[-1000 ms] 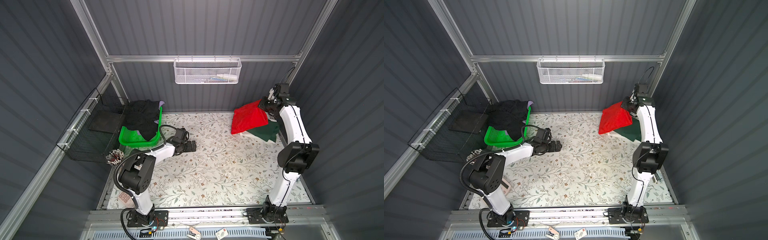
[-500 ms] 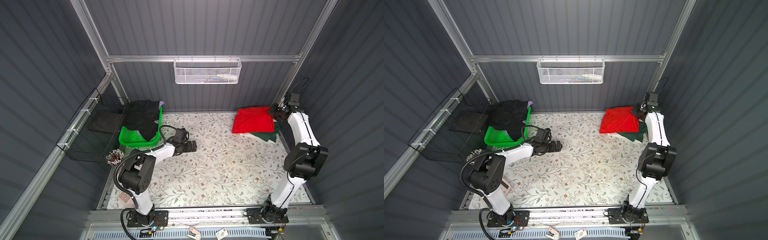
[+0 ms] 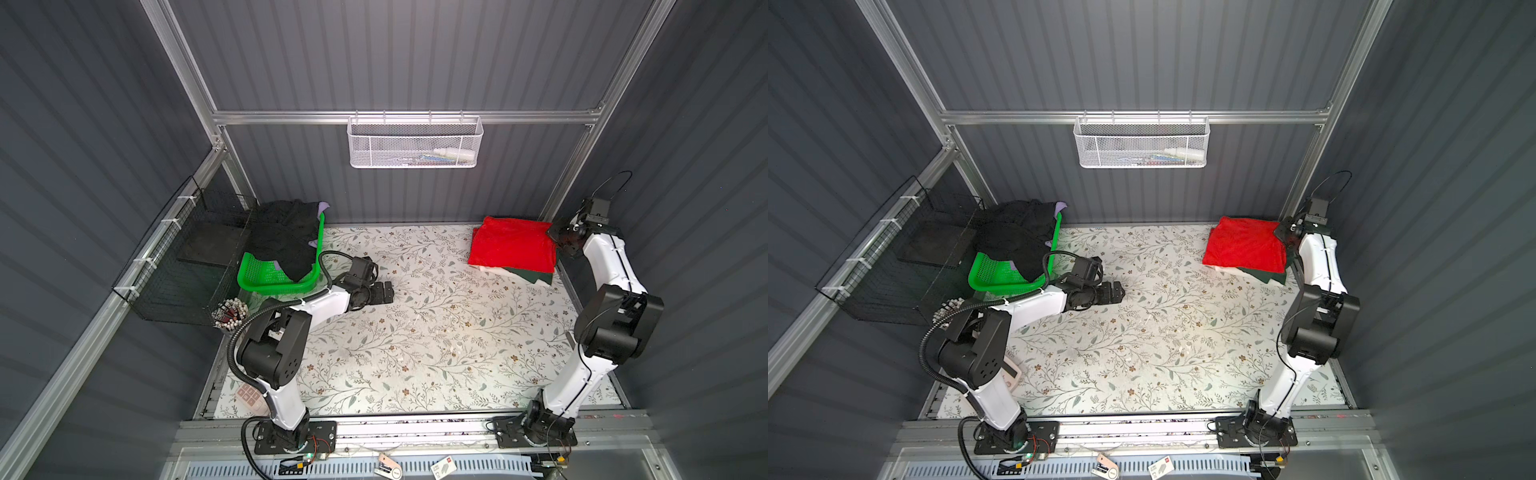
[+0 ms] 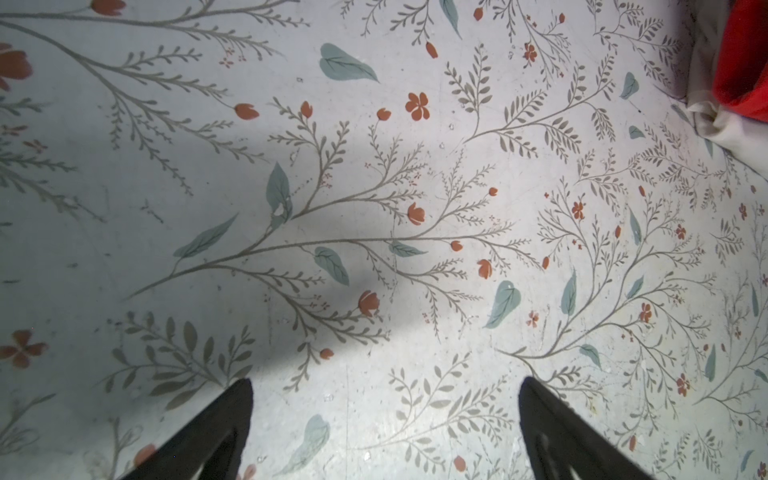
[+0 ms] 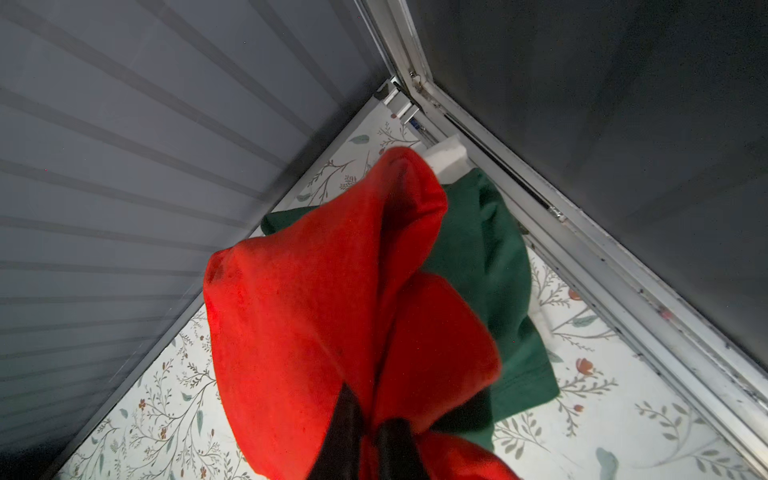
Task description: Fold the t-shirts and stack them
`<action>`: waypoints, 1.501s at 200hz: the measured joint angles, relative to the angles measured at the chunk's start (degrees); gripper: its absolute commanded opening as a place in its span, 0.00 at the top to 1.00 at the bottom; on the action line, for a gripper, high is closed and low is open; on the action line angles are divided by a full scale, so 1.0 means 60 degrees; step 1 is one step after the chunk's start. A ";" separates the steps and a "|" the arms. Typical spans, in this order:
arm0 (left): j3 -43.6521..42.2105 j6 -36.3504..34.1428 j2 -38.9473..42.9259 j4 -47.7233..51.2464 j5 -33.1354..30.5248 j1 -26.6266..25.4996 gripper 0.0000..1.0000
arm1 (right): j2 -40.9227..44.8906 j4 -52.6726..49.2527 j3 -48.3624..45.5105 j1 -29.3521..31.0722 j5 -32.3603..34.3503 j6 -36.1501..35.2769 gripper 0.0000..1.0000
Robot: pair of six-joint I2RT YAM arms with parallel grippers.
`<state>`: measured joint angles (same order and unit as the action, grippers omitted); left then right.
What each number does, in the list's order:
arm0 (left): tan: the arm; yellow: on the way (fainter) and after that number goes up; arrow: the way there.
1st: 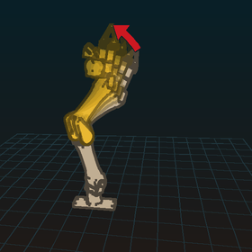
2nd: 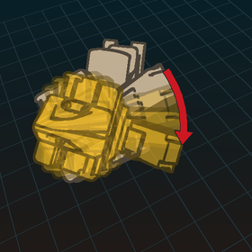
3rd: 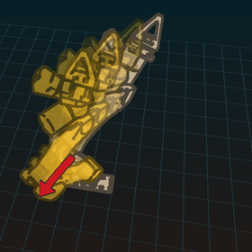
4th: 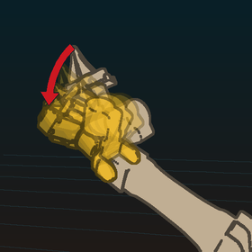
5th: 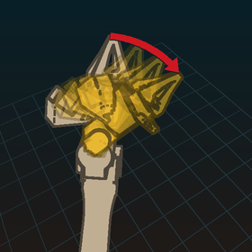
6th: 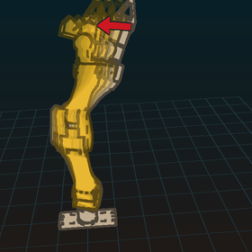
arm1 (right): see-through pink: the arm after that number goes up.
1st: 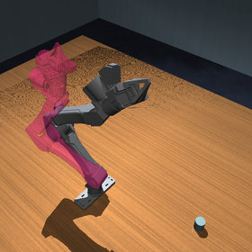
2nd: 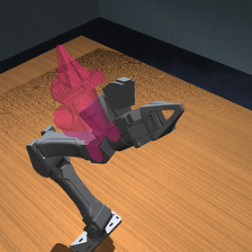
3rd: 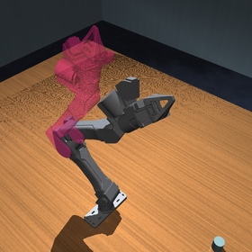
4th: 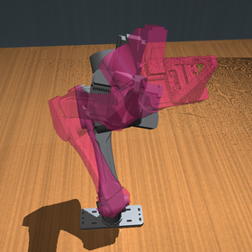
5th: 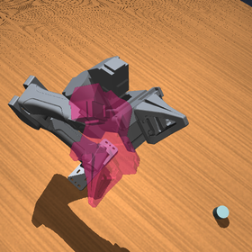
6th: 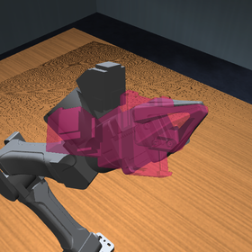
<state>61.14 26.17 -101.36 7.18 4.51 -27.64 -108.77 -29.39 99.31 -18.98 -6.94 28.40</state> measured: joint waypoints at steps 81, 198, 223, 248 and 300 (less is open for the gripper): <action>0.0000 -0.0015 0.0149 0.0073 -0.0193 0.0000 0.00 | 0.0102 0.0539 -0.0004 -0.0025 0.1155 -0.0317 0.01; -0.0754 -0.1628 0.2371 -0.0528 -0.4550 0.0000 0.00 | 0.4688 0.4736 -0.7457 0.1676 0.1887 -0.1388 0.01; -0.2200 -0.2415 0.3319 -0.1818 -0.6156 0.0109 0.00 | 0.5916 0.6969 -0.9755 0.2106 0.2167 -0.1672 0.01; -0.3818 -0.3147 0.3847 -0.3359 -0.7118 0.0685 0.00 | 0.6207 0.9457 -1.2058 0.2109 0.2492 -0.1559 0.01; -0.6553 -0.4790 0.2543 -0.7664 -0.7566 0.1373 0.00 | 0.6047 1.1402 -1.2958 0.2135 0.2189 -0.1650 0.01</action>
<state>21.82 -2.57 -86.11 -38.81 -40.88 -19.40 -72.49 39.03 21.56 -6.17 6.20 18.50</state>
